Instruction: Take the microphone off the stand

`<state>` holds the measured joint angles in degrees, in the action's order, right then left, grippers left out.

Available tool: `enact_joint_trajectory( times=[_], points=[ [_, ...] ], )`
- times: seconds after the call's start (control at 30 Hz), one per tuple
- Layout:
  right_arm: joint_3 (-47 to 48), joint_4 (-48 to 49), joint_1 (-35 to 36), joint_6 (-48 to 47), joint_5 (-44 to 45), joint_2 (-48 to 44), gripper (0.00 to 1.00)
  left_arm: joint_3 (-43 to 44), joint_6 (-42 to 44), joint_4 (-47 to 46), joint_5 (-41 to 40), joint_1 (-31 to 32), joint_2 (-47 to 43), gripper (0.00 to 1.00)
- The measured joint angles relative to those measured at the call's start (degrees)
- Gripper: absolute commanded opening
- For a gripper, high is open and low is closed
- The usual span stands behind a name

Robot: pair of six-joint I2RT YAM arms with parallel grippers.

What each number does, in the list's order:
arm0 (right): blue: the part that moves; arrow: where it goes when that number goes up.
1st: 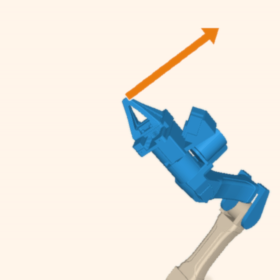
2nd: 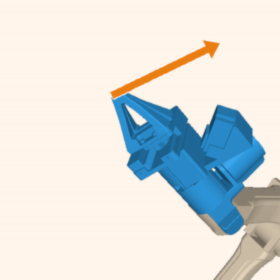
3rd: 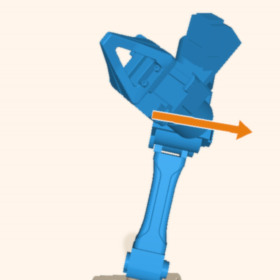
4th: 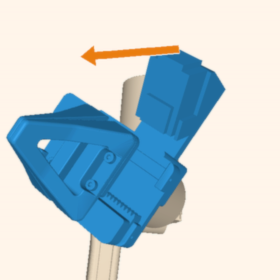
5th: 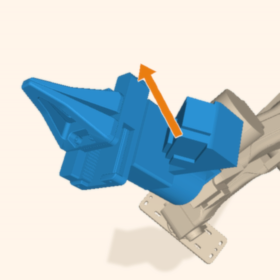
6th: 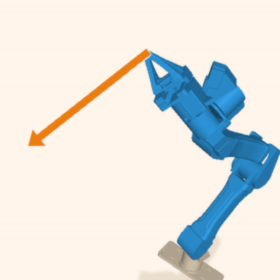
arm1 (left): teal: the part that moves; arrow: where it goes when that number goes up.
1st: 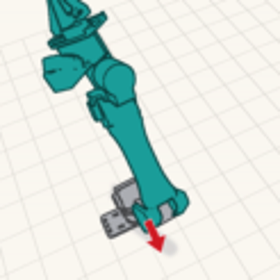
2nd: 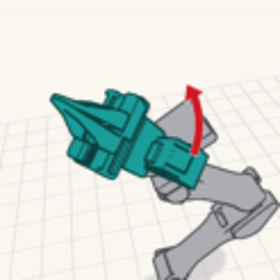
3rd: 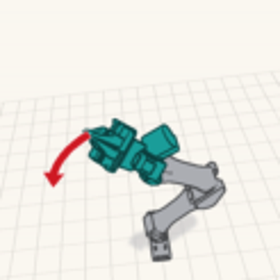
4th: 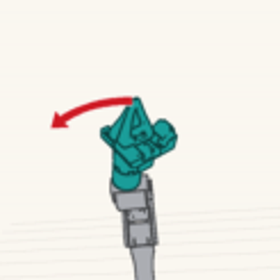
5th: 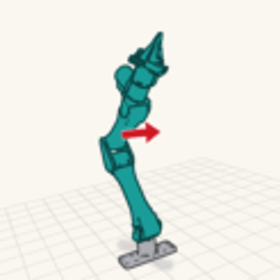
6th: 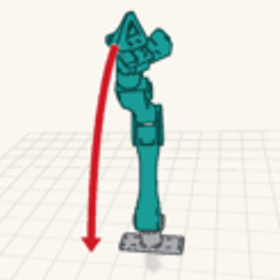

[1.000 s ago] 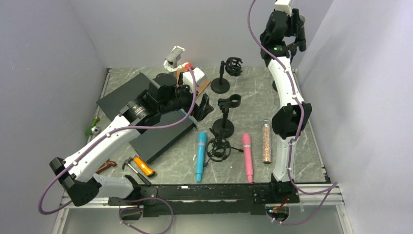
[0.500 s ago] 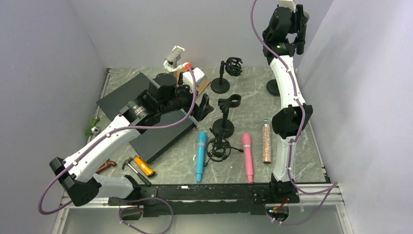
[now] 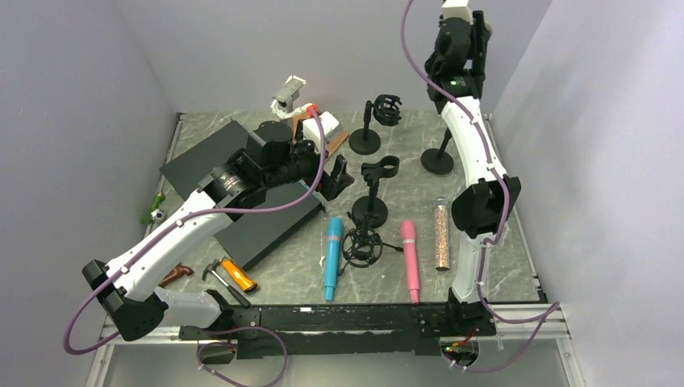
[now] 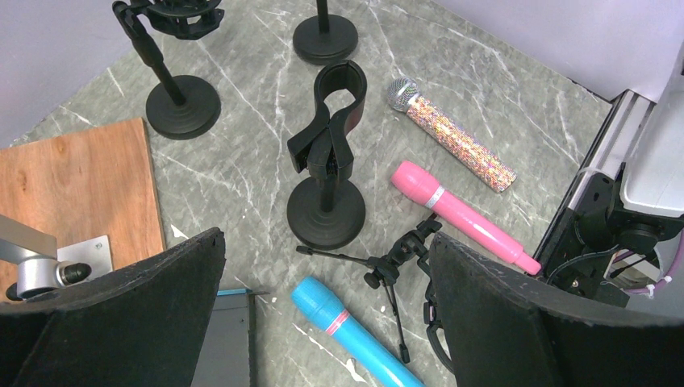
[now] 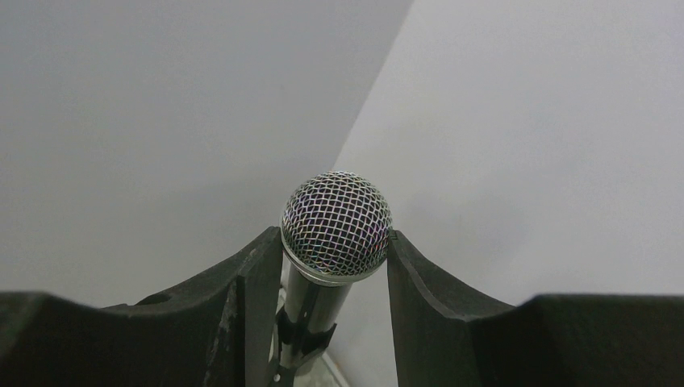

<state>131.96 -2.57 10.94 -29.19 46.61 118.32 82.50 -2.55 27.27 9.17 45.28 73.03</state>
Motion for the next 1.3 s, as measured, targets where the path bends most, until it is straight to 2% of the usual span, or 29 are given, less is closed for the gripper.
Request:
enact_joint_trajectory(
  times=[0.27,0.53,0.73,0.97,1.1,1.3],
  points=[
    [-6.5,0.5,7.3,-1.6,-1.1,-5.0,0.0,0.0,0.0,0.0,0.0,0.0,0.0,0.99],
    [-12.2,-1.2,8.3,2.1,-3.6,-11.7,0.0,0.0,0.0,0.0,0.1,0.0,0.0,0.99],
    [-22.5,-1.2,10.7,3.2,-4.5,-19.5,0.0,0.0,0.0,0.0,0.1,0.0,0.0,0.99],
    [-32.2,3.5,16.4,2.3,-1.4,-24.9,0.0,-0.9,-0.1,-0.5,0.0,0.0,0.0,0.99],
    [-38.2,9.7,19.7,0.3,1.9,-28.2,0.0,-1.3,-0.1,-0.5,0.0,0.0,0.0,0.99],
    [-39.3,12.5,21.1,-0.6,5.8,-28.6,0.0,-1.7,-0.1,-1.4,0.0,0.0,0.3,0.99]
  ],
)
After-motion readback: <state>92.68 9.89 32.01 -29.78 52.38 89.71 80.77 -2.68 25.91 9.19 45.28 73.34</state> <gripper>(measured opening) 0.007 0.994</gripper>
